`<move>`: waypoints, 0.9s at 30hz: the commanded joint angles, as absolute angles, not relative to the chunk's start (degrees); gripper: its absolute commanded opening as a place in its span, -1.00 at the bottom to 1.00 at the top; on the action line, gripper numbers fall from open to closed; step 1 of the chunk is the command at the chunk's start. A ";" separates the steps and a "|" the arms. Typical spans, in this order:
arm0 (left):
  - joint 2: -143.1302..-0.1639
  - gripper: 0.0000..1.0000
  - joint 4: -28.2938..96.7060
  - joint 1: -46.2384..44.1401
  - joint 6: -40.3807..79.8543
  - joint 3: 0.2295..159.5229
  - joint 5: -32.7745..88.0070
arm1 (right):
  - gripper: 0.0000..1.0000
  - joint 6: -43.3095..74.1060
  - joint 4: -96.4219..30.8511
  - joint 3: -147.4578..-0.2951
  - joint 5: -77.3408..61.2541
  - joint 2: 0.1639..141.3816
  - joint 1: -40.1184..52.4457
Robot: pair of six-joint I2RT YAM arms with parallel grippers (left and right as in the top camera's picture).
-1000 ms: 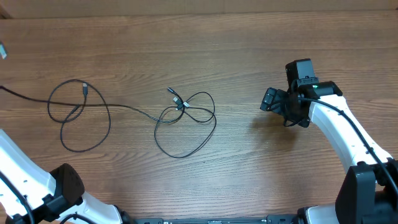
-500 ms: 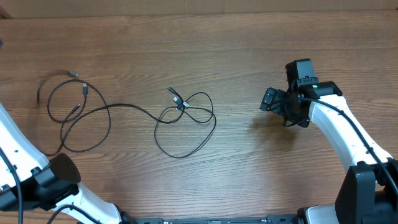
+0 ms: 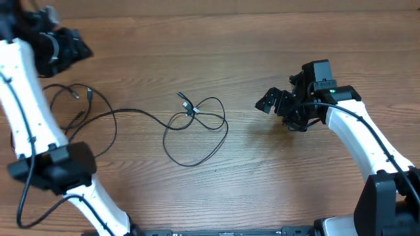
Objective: Untangle cables
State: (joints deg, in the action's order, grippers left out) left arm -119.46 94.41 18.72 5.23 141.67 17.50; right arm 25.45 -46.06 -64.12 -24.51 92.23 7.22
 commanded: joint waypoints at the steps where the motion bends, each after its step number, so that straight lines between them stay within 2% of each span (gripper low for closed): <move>1: -122.61 0.35 96.82 14.76 2.96 141.47 14.26 | 1.00 25.36 -45.74 -64.07 -28.58 92.86 8.69; 13: -123.26 0.35 96.84 5.15 3.42 138.61 7.05 | 1.00 27.59 -40.49 -64.07 -27.49 100.77 20.16; 20: -118.41 0.32 96.84 4.29 3.95 125.23 5.78 | 0.98 31.73 -35.18 -64.07 -25.54 103.42 24.80; 24: -115.94 0.30 96.82 4.51 5.43 117.47 5.43 | 0.79 32.16 -30.28 -64.07 -25.15 103.55 27.05; 27: -115.70 0.26 96.79 4.47 6.02 115.07 5.52 | 0.76 37.71 -28.77 -64.07 -20.75 103.63 29.06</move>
State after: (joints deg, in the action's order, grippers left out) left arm -118.74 96.79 4.27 4.60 116.95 6.35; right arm 32.84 -29.52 -64.05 -24.91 103.57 27.27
